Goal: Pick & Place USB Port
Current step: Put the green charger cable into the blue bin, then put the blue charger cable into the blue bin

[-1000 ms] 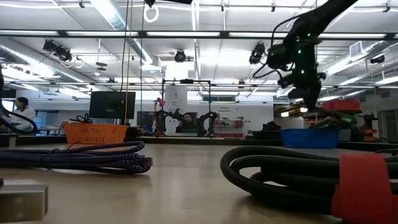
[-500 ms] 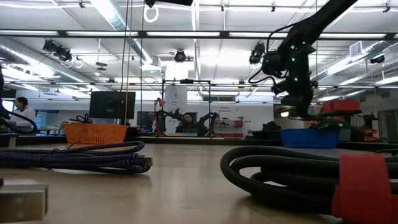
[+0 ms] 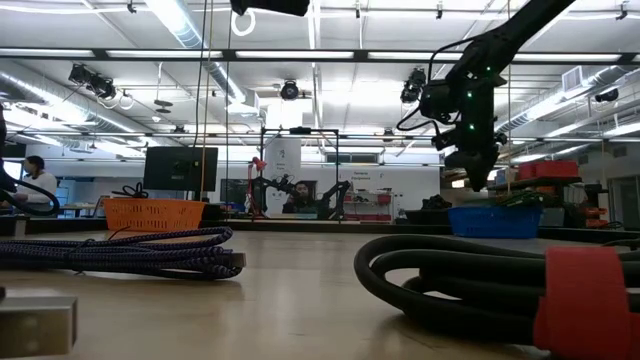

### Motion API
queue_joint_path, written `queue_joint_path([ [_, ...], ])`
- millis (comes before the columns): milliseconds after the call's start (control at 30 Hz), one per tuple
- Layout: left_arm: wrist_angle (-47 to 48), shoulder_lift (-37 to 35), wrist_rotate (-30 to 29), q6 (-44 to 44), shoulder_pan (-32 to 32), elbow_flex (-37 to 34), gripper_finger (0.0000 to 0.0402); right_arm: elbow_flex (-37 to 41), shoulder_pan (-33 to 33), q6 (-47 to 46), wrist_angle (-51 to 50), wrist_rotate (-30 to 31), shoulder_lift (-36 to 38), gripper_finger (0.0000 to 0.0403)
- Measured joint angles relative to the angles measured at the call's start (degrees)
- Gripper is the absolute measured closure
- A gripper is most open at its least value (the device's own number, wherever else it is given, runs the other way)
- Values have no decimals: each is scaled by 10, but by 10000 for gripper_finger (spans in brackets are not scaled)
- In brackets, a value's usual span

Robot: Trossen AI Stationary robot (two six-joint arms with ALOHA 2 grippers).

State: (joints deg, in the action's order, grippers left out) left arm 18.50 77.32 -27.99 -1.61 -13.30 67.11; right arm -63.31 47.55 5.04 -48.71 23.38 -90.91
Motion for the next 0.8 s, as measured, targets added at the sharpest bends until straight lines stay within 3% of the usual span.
queue_joint_path([
  [300, 7, 0, 0, -7, 0, 0, 305, -3, 0, 2, -5, 26, 0, 288],
  [433, 7, 0, 0, -7, 0, 0, 305, -40, -10, -1, -47, -6, 1, 289],
  [567, 12, 0, 0, -7, 0, 0, 305, -102, -40, -34, -89, -117, 2, 296],
  [700, 67, 0, 0, -20, 0, 0, 305, -127, -88, -67, -80, -298, 5, 300],
  [800, 143, 0, 13, -56, 0, 0, 305, -128, -134, -67, -39, -400, 12, 300],
])
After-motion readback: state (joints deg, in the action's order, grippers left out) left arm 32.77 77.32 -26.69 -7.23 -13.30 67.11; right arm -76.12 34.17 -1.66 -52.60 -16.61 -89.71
